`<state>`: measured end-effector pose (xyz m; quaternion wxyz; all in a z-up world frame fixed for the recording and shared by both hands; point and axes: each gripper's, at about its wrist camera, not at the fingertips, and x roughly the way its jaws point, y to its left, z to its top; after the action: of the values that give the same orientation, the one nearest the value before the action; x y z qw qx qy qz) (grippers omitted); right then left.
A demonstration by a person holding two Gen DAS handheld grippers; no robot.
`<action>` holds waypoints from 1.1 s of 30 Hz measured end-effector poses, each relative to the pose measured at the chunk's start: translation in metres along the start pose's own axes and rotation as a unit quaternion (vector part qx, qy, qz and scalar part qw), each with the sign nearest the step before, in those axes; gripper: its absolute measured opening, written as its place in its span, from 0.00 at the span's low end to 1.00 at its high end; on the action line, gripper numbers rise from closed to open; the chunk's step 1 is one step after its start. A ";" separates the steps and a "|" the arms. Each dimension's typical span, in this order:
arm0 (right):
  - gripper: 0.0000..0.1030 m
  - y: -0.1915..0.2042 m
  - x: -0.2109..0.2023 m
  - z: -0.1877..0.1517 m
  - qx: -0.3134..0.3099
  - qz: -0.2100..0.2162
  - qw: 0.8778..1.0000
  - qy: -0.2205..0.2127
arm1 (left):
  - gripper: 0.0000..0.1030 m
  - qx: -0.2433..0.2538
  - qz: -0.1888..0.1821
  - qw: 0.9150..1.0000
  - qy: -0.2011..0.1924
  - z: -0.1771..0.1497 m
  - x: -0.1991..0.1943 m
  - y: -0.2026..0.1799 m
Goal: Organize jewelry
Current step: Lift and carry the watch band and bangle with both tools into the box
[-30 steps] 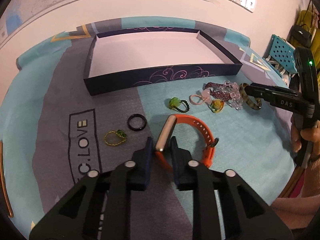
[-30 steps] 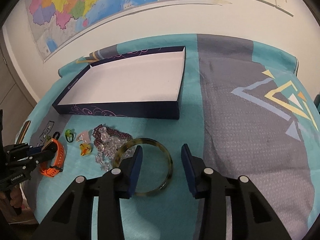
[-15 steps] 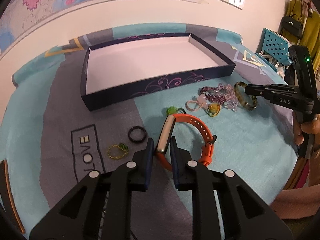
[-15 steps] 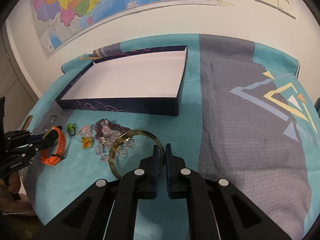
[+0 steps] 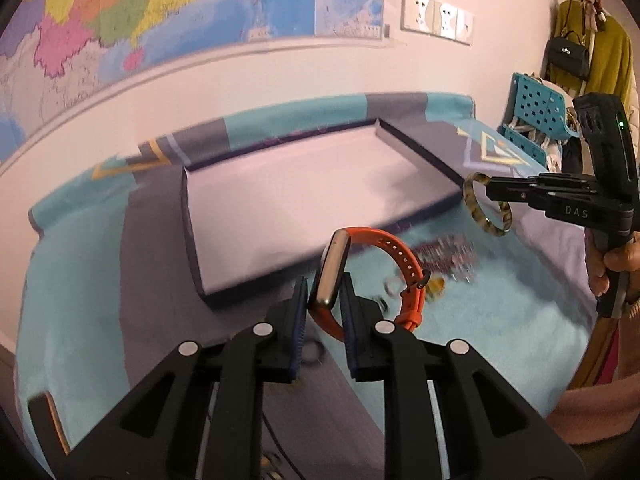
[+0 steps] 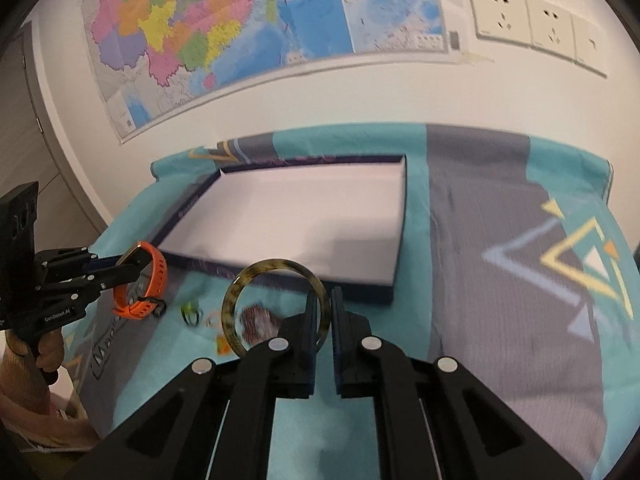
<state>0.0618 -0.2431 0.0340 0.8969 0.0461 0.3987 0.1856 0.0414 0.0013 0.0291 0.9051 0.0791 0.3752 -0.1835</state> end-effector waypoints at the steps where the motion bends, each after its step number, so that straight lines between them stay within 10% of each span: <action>1: 0.05 0.001 0.002 0.005 -0.002 -0.001 1.000 -0.003 | 0.16 0.001 0.003 1.000 -0.002 0.006 0.002 0.004; 33: 0.05 -0.011 0.146 0.118 0.013 -0.044 0.998 0.051 | 0.16 -0.024 0.023 0.998 0.058 0.097 0.138 0.071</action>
<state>0.2414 -0.1919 0.0091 0.8820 0.0308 0.4482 0.1424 0.2220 0.0014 0.0004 0.8876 0.0766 0.4292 -0.1489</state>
